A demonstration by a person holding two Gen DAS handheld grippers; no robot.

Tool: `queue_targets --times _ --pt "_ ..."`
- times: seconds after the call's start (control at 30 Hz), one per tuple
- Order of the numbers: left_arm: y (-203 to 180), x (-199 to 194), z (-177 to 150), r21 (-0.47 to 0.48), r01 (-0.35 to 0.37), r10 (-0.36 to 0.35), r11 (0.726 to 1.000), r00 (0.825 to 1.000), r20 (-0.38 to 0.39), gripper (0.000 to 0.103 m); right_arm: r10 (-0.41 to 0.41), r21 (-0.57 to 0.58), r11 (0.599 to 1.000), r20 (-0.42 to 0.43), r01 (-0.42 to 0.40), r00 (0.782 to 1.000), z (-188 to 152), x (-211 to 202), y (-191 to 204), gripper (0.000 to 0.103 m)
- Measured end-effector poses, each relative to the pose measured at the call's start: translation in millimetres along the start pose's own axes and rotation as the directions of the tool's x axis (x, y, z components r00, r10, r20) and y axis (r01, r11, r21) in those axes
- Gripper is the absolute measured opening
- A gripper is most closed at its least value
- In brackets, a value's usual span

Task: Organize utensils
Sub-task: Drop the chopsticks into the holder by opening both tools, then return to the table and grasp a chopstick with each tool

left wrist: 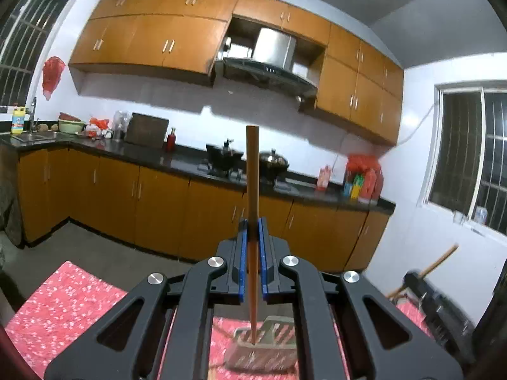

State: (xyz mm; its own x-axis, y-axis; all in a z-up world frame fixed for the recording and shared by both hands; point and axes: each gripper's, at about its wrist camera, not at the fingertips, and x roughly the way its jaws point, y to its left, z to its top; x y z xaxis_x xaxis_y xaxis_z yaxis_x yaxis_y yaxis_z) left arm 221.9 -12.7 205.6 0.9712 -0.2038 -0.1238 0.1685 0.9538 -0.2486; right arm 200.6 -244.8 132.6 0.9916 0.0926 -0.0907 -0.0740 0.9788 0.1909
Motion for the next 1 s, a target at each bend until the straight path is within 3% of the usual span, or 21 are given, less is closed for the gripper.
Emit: queue_targets --times 0.13,0.43,0.63,0.73,0.77,0.8,1.0 --pt "-8 12 -9 0.003 -0.009 0.009 1.0 1.0 0.029 0.007 -0.011 0.012 1.0 -0.036 0.011 0.999 -10 16 -3 0.008" --pt "-5 51 -58 0.018 -0.022 0.024 1.0 0.994 -0.104 0.007 0.011 0.009 1.0 -0.137 -0.01 0.99 -39 40 -3 0.008" --pt "3 57 -68 0.007 -0.013 0.014 1.0 0.985 -0.172 0.009 0.016 0.014 1.0 -0.153 -0.014 0.988 -48 39 1 0.011" --pt "6 54 -67 0.007 -0.014 0.015 1.0 0.985 -0.173 0.019 0.016 0.018 1.0 -0.151 -0.013 0.988 -47 36 2 0.012" --pt "6 51 -67 0.005 -0.017 0.017 1.0 0.986 -0.168 0.029 0.016 0.018 1.0 -0.147 -0.013 0.989 -46 34 3 0.012" --pt "6 49 -65 0.003 -0.016 0.016 1.0 0.987 -0.161 0.033 0.016 0.017 1.0 -0.144 -0.013 0.99 -44 33 2 0.012" --pt "11 30 -57 -0.011 -0.017 0.015 1.0 0.99 -0.138 0.033 0.015 0.017 1.0 -0.096 -0.013 0.995 -35 5 0 0.012"
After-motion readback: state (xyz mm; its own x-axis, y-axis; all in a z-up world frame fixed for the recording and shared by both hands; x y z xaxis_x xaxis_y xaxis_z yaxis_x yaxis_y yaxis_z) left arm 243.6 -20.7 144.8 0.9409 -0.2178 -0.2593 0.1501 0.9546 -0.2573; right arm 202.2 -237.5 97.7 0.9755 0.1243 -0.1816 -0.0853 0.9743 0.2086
